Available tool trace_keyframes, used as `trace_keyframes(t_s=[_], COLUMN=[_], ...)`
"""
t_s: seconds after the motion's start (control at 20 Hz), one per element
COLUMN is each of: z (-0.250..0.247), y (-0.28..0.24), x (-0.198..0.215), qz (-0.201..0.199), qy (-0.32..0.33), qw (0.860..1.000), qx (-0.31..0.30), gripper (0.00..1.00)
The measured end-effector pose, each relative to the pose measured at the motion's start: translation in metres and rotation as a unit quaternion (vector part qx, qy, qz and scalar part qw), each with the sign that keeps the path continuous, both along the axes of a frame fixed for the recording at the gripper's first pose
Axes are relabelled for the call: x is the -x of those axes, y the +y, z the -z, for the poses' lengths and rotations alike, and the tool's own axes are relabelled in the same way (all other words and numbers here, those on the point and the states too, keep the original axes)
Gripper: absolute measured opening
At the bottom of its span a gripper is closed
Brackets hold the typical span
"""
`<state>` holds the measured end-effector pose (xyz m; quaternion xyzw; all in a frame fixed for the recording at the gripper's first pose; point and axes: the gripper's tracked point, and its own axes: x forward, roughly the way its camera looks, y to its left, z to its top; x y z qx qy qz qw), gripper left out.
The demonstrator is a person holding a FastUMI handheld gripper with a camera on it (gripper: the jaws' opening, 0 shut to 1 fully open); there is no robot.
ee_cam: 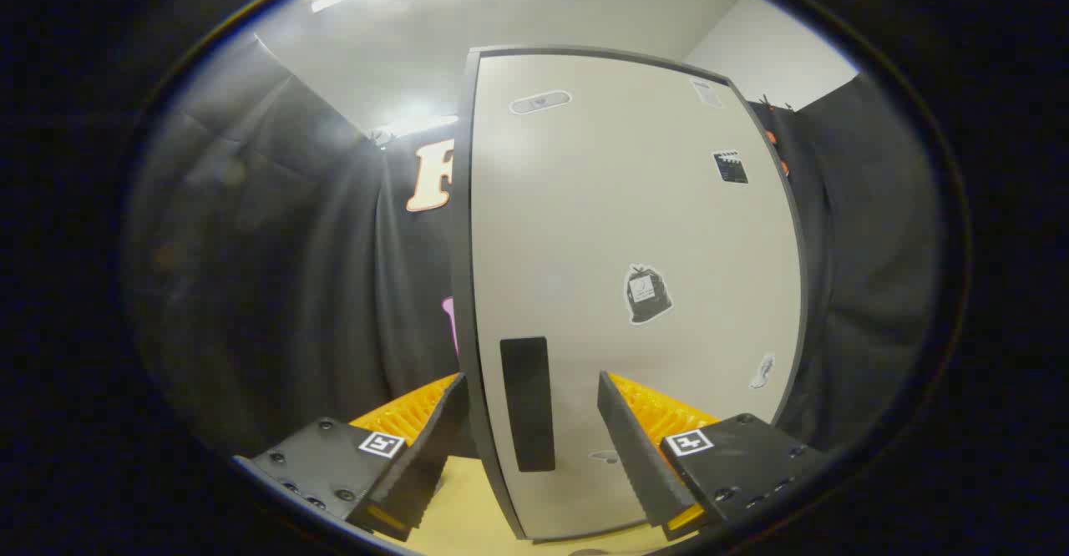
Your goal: Open the shoe cabinet door, grab the shoes and put them into the shoe cabinet, then close the shoe cabinet door.
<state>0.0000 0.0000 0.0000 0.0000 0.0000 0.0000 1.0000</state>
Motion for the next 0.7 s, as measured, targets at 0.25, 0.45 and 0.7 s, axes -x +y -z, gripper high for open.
trace_keyframes(t_s=[0.25, 0.45, 0.7], z=[0.003, 0.003, 0.003], y=[-0.002, -0.002, -0.003], x=[-0.008, -0.012, -0.017], qz=[0.003, 0.002, 0.004], qy=[0.003, 0.001, 0.000], qw=[1.000, 1.000, 1.000], qx=[0.001, 0.000, 0.000], gripper=[0.96, 0.94, 0.94])
